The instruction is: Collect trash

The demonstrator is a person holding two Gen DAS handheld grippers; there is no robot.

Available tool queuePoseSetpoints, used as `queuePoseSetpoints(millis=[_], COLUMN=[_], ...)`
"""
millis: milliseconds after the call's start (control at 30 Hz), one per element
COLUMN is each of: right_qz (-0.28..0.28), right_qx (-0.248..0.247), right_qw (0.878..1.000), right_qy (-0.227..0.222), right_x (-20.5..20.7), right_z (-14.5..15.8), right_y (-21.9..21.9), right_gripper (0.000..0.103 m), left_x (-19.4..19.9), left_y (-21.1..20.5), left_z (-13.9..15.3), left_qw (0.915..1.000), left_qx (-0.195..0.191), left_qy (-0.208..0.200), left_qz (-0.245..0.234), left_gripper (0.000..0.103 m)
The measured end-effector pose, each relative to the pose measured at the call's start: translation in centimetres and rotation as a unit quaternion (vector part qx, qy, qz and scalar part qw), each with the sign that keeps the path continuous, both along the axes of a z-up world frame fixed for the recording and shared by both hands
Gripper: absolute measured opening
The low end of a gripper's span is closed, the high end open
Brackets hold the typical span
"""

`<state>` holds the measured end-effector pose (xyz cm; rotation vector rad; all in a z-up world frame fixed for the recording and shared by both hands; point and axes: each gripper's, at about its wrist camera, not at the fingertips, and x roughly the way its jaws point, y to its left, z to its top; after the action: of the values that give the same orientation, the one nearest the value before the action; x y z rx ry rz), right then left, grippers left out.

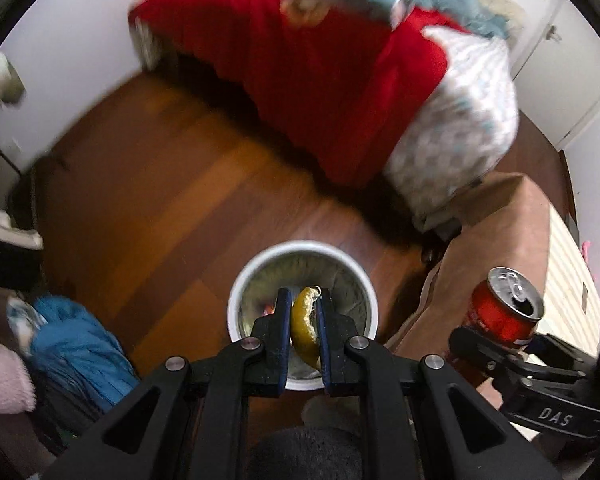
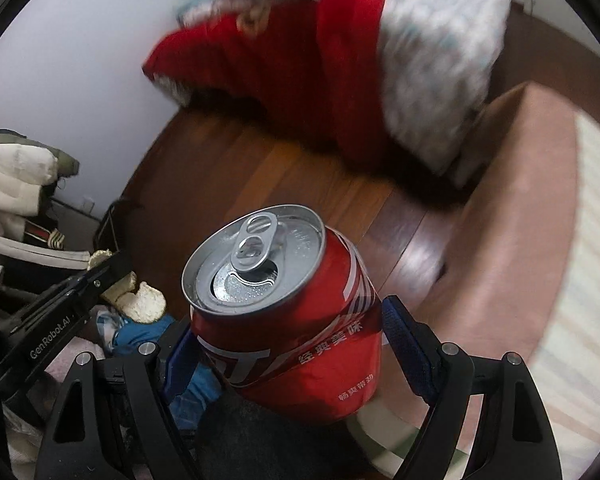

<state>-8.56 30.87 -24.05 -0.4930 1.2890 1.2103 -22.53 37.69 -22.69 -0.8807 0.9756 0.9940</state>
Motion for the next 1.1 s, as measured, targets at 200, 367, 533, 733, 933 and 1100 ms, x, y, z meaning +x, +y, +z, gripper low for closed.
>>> queuePoseSetpoints(millis=[200, 367, 533, 733, 933, 1100], right_qz=[-0.002, -0.012, -0.014, 0.001, 0.02, 0.04], right_qx=[-0.06, -0.088, -0.106, -0.092, -0.074, -0.082], right_qw=[0.997, 0.994, 0.99, 0.991, 0.996, 0.995], right_qy=[0.039, 0.065, 0.089, 0.092, 0.047, -0.041], right_x=[0.2, 1.0, 1.6, 1.6, 1.2, 0.1], right_z=[-7.5, -11.6, -14.6, -14.9, -11.5, -8.8], right_y=[4.6, 6.5, 8.0, 8.0, 6.0, 3.3], right_gripper=[0.085, 0.085, 0.085, 0.103, 0.103, 0.103], left_x=[-0.8, -1.2, -2.6, -4.2, -5.7, -6.6], left_y=[3.6, 4.8, 4.7, 4.3, 1.3, -1.3], left_z=[-6.5, -8.9, -8.6, -7.7, -5.9, -4.7], left_qw=[0.9934, 0.9886, 0.9899, 0.9919, 0.9933, 0.9933], left_qx=[-0.107, -0.138, -0.126, -0.097, -0.061, -0.043], left_qy=[-0.04, -0.043, -0.029, 0.004, 0.031, 0.05], left_qz=[0.013, 0.041, 0.058, 0.081, 0.093, 0.095], left_gripper=[0.01, 0.012, 0.095, 0.096, 0.096, 0.096])
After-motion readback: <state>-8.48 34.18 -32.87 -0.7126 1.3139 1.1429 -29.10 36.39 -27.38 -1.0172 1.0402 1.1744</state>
